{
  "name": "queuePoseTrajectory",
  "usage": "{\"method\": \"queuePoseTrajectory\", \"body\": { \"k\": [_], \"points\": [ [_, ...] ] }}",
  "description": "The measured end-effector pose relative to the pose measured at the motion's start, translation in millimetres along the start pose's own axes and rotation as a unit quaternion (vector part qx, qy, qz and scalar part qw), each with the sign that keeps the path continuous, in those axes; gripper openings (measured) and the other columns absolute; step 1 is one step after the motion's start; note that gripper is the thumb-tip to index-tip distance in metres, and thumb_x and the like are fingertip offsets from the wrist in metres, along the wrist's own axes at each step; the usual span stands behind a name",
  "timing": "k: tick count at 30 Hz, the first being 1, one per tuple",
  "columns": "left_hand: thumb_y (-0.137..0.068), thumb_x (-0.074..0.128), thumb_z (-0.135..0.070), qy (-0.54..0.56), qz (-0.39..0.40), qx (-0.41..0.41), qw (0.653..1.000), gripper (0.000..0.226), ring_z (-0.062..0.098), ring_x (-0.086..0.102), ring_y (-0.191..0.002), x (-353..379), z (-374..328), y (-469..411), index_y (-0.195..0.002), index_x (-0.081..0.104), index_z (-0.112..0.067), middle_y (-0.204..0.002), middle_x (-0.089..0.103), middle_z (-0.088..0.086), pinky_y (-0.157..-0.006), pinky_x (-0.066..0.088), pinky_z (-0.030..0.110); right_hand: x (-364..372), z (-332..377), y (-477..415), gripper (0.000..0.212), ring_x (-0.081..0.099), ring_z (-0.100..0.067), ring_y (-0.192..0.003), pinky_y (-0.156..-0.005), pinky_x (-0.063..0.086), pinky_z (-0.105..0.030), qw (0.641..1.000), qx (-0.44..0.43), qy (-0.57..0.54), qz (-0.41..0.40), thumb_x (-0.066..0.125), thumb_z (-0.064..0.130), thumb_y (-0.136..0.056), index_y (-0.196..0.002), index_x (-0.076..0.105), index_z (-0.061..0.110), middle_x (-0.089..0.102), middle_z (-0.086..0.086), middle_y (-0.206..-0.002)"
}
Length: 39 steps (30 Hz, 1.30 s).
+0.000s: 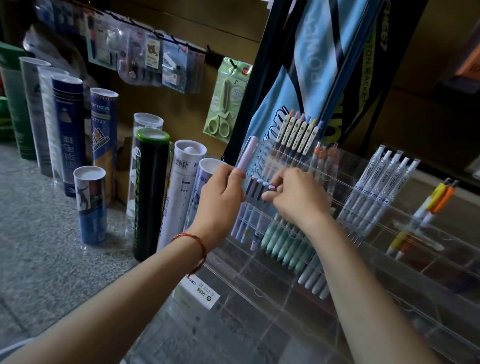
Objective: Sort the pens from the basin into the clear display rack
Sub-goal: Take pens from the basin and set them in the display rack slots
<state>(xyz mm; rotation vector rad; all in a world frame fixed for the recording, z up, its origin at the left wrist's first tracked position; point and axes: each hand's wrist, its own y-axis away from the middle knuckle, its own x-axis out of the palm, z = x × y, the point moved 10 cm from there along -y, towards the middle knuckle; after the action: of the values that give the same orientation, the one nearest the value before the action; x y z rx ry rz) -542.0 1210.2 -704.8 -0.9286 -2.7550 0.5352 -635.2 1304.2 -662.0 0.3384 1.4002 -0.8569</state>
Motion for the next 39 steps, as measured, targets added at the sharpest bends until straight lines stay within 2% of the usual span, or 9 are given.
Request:
{"method": "queuePoseTrajectory", "body": {
  "k": [5, 16, 19, 22, 25, 29, 32, 36, 39],
  "points": [
    [-0.099, 0.035, -0.020, 0.036, 0.001, -0.039, 0.999, 0.026, 0.014, 0.044, -0.059, 6, 9, 1, -0.078, 0.049, -0.018, -0.062, 0.051, -0.001, -0.055, 0.036, 0.024, -3, -3, -3, 0.009, 0.057, -0.015, -0.077, -0.050, 0.033, -0.017, 1.000, 0.007, -0.028, -0.010, 0.062, 0.025, -0.090, -0.083, 0.058, 0.020, 0.068, 0.000, -0.090],
    [-0.098, 0.038, -0.020, 0.039, 0.028, -0.047, 0.998, 0.023, 0.010, 0.039, -0.050, 13, 11, 5, -0.080, 0.052, -0.018, -0.062, 0.053, 0.000, -0.049, 0.030, 0.023, 5, 4, -9, 0.021, 0.062, -0.021, -0.091, -0.082, 0.051, -0.036, 0.999, -0.005, 0.034, 0.038, 0.069, 0.025, -0.083, -0.094, 0.061, 0.010, 0.067, -0.005, -0.099],
    [-0.097, 0.039, -0.019, 0.037, 0.058, -0.031, 0.997, 0.023, 0.007, 0.037, -0.047, 17, 5, 5, -0.086, 0.057, -0.010, -0.061, 0.053, -0.001, -0.049, 0.029, 0.021, -23, 9, -4, 0.028, 0.061, -0.016, -0.095, -0.089, 0.051, -0.037, 0.993, -0.047, -0.108, -0.011, 0.062, 0.018, -0.088, -0.115, 0.057, 0.012, 0.064, -0.001, -0.105],
    [-0.098, 0.039, -0.015, 0.052, 0.091, -0.014, 0.994, 0.022, 0.000, 0.039, -0.044, 25, -5, 6, -0.089, 0.055, -0.004, -0.061, 0.051, 0.001, -0.048, 0.031, 0.016, -45, 17, 4, 0.029, 0.063, -0.010, -0.084, -0.082, 0.053, -0.031, 0.948, -0.082, -0.307, -0.008, 0.055, 0.013, -0.092, -0.122, 0.055, 0.013, 0.065, -0.001, -0.098],
    [-0.099, 0.037, -0.012, 0.103, 0.114, -0.027, 0.988, 0.026, 0.000, 0.039, -0.041, 36, -10, 7, -0.079, 0.054, -0.012, -0.060, 0.049, 0.003, -0.044, 0.031, 0.010, -50, 13, 7, 0.017, 0.065, -0.010, -0.071, -0.068, 0.054, -0.024, 0.927, -0.075, -0.367, -0.037, 0.054, 0.010, -0.093, -0.107, 0.058, 0.018, 0.068, -0.002, -0.087],
    [-0.099, 0.034, -0.013, 0.161, 0.156, -0.078, 0.971, 0.034, 0.006, 0.032, -0.043, 45, -5, 8, -0.074, 0.056, -0.011, -0.050, 0.043, -0.003, -0.041, 0.028, 0.013, -40, 6, 8, 0.009, 0.066, -0.013, -0.068, -0.061, 0.052, -0.021, 0.856, -0.035, -0.516, 0.010, 0.058, 0.010, -0.090, -0.094, 0.056, 0.017, 0.070, -0.008, -0.085],
    [-0.097, 0.035, -0.008, 0.156, 0.171, -0.063, 0.971, 0.033, 0.010, 0.036, -0.047, 45, -16, 8, -0.074, 0.058, -0.009, -0.057, 0.046, 0.004, -0.044, 0.030, 0.014, -51, 1, 10, 0.014, 0.066, -0.009, -0.067, -0.063, 0.053, -0.020, 0.846, -0.046, -0.529, -0.032, 0.059, 0.007, -0.088, -0.096, 0.058, 0.019, 0.069, -0.004, -0.082],
    [-0.095, 0.040, -0.008, 0.040, 0.044, 0.004, 0.998, 0.024, 0.009, 0.056, -0.083, 17, -21, -6, -0.096, 0.062, -0.015, -0.092, 0.062, 0.000, -0.074, 0.044, 0.016, -92, -15, 20, 0.019, 0.067, -0.005, -0.075, -0.068, 0.054, -0.019, 0.837, -0.074, -0.504, -0.199, 0.055, 0.008, -0.092, -0.092, 0.058, 0.026, 0.066, -0.001, -0.088],
    [-0.097, 0.040, -0.014, 0.013, 0.110, 0.004, 0.994, 0.024, 0.010, 0.054, -0.084, 29, -19, -2, -0.108, 0.062, -0.013, -0.095, 0.061, 0.002, -0.070, 0.041, 0.016, -92, -9, 24, 0.023, 0.068, -0.013, -0.089, -0.078, 0.056, -0.028, 0.857, -0.103, -0.464, -0.197, 0.049, 0.004, -0.094, -0.096, 0.055, 0.026, 0.067, -0.008, -0.098]
  ]
}}
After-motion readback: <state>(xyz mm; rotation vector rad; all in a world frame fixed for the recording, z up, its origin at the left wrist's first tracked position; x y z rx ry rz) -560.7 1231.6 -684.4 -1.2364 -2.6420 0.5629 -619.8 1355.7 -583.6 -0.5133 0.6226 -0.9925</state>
